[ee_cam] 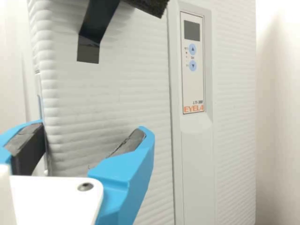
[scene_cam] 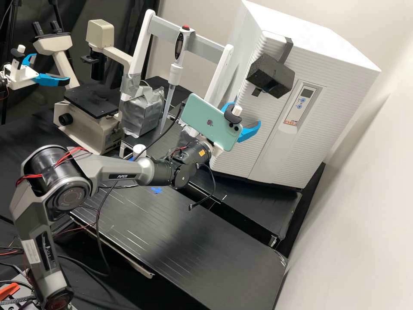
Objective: Open the door
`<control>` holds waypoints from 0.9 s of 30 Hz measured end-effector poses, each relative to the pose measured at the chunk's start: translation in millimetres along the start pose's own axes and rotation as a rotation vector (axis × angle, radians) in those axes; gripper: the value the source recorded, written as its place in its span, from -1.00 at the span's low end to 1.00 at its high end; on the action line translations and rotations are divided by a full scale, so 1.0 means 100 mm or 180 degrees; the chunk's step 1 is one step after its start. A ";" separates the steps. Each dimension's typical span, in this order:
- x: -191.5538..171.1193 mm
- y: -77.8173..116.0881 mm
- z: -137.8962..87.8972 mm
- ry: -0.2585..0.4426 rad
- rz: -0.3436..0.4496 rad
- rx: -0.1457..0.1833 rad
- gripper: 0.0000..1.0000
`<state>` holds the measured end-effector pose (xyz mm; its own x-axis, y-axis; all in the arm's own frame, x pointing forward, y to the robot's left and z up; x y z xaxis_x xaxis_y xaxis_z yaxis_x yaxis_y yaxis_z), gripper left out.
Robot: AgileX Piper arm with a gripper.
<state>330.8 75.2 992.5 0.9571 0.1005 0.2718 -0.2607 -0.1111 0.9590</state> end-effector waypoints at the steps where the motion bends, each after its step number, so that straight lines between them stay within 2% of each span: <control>1: 0.00 0.00 0.00 0.0003 -0.0004 -0.0006 -1.00; 22: -0.01 -0.03 -0.01 0.0068 -0.0027 -0.0035 -1.00; 27: -0.01 -0.03 0.05 0.0113 -0.0013 -0.0078 -1.00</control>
<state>330.9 70.9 989.0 0.9532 0.1361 0.2700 -0.2601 -0.0864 0.9617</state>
